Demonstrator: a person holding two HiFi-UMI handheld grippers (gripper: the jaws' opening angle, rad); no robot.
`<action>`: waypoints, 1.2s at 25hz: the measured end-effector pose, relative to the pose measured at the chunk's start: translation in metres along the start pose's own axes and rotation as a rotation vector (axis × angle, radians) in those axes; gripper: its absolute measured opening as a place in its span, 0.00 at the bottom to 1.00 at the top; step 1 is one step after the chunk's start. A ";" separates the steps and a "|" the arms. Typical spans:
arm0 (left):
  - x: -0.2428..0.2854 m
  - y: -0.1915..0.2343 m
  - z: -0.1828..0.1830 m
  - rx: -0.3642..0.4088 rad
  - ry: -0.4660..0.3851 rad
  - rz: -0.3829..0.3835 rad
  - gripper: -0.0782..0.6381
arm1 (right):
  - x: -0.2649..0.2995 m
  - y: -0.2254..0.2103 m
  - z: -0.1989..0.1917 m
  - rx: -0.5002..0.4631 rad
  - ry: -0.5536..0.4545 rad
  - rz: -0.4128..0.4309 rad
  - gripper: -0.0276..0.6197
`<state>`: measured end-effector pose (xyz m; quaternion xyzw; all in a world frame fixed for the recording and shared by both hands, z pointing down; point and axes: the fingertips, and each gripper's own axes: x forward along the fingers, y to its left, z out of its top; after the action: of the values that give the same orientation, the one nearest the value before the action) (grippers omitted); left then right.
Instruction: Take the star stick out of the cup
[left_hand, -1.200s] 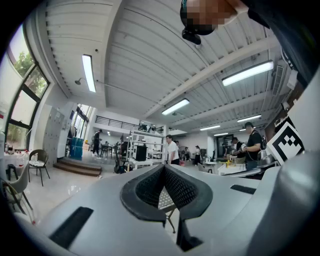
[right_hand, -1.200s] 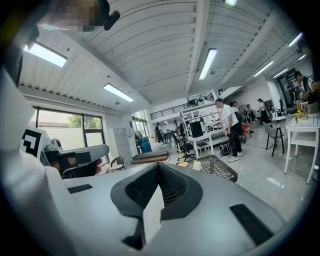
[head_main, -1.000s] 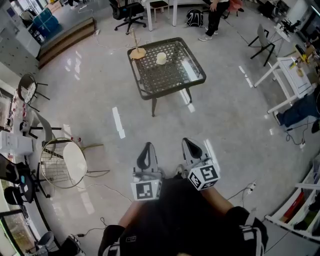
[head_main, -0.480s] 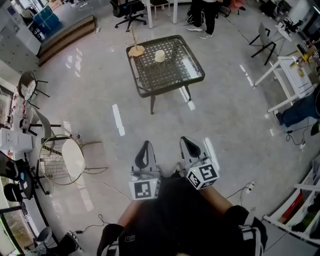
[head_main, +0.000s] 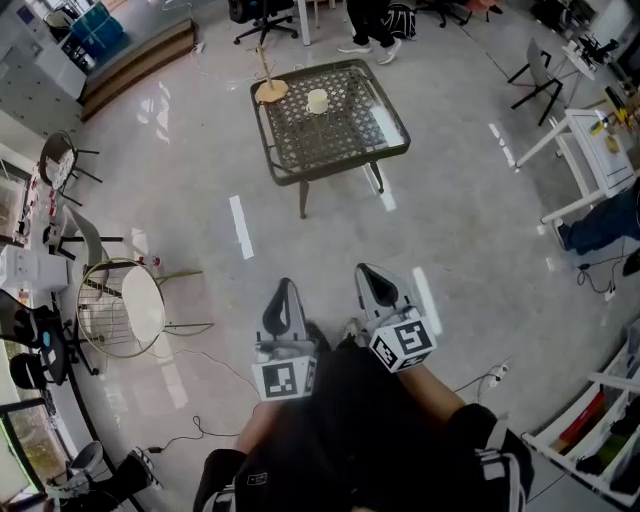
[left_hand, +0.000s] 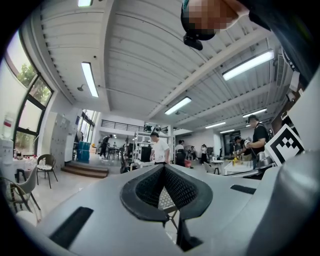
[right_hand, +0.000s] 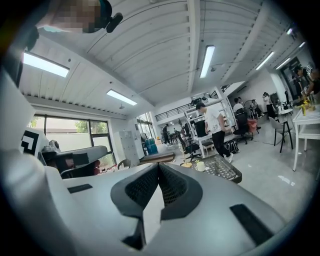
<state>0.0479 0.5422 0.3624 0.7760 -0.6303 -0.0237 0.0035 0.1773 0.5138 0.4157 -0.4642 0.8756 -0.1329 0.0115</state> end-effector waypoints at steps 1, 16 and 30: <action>0.001 -0.002 -0.003 0.006 0.006 0.004 0.13 | 0.002 -0.004 -0.001 0.004 0.003 0.002 0.06; 0.124 0.052 -0.038 -0.073 0.042 -0.040 0.13 | 0.114 -0.051 -0.004 -0.009 0.058 -0.043 0.06; 0.279 0.167 -0.020 -0.109 0.008 -0.150 0.13 | 0.300 -0.068 0.031 -0.043 0.076 -0.131 0.06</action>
<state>-0.0577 0.2346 0.3796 0.8198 -0.5682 -0.0549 0.0463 0.0659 0.2256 0.4335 -0.5154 0.8458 -0.1320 -0.0406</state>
